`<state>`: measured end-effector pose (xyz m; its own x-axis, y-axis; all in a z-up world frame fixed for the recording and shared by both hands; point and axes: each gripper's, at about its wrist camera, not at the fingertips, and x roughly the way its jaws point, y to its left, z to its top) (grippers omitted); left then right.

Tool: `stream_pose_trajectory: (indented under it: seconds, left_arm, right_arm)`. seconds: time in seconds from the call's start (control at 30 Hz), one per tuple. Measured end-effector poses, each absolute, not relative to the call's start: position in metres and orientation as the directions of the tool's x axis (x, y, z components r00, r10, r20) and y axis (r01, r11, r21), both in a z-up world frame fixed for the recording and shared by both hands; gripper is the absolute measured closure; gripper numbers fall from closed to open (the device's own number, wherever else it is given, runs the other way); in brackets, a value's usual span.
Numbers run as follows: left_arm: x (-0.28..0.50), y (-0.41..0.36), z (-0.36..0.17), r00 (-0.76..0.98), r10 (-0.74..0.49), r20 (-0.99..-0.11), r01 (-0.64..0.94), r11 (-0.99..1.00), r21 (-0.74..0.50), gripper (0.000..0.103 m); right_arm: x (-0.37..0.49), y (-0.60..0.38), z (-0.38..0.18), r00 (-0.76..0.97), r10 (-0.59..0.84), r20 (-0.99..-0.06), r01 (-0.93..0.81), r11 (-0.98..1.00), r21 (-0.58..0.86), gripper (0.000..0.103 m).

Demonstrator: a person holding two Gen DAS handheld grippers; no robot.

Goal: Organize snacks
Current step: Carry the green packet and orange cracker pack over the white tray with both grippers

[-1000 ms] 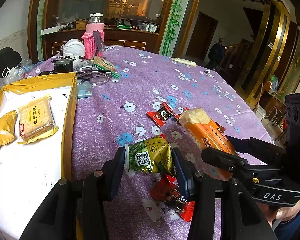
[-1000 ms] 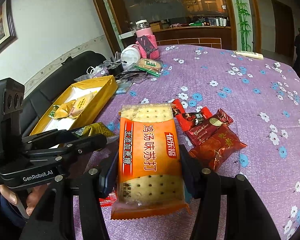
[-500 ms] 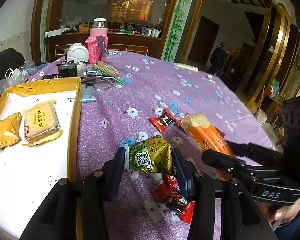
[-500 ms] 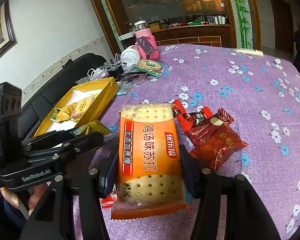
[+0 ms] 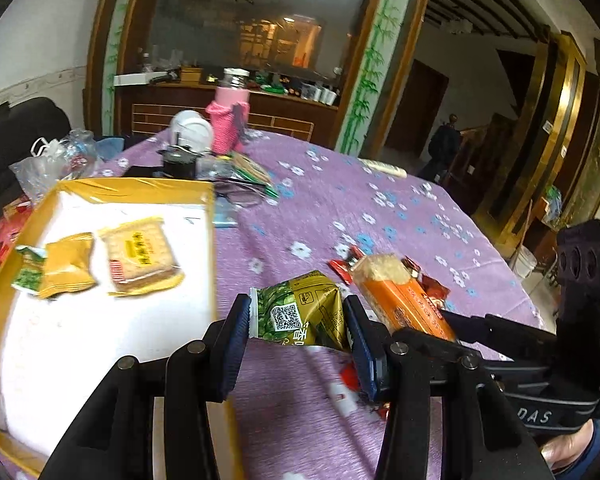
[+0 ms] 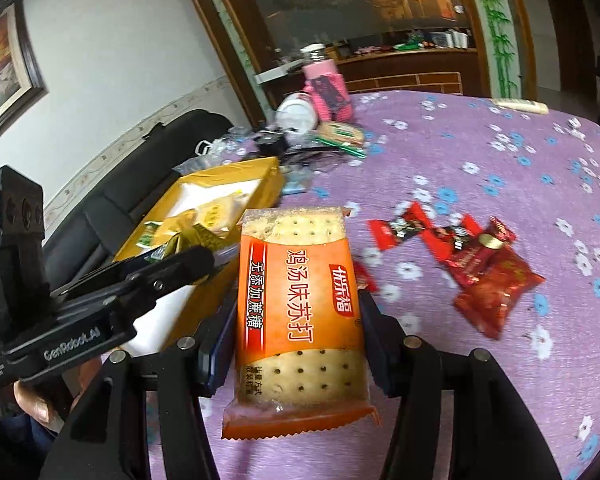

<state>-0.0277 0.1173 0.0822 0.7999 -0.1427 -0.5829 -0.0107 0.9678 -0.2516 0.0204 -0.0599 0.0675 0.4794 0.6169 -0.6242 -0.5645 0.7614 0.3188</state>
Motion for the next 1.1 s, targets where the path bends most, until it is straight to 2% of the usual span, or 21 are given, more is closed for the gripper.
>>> stream_pose_trajectory:
  seconds: [0.2,0.57,0.97,1.1]
  left_arm:
    - [-0.041,0.156,0.081,0.813,-0.079,-0.576,-0.094,0.96,-0.265,0.053]
    - [-0.056,0.233,0.053,0.755,0.073,-0.652,-0.301,0.922,-0.245,0.053]
    - [-0.056,0.257,0.022,0.713,0.075,-0.698,-0.357,0.895,-0.268,0.053]
    - [-0.061,0.262,0.021,0.729,0.077,-0.68,-0.365,0.884,-0.291,0.052]
  right_arm:
    - [0.006,-0.033,0.076,0.458,0.632,-0.625,-0.603,0.738,0.304,0.048]
    - [-0.007,0.023,0.085,0.365,0.691,-0.625,-0.66,0.665,0.35,0.048]
    - [-0.003,0.093,0.089,0.292,0.718,-0.632,-0.695,0.613,0.375,0.047]
    - [0.007,0.108,0.082,0.255,0.725,-0.64,-0.684,0.603,0.41,0.047]
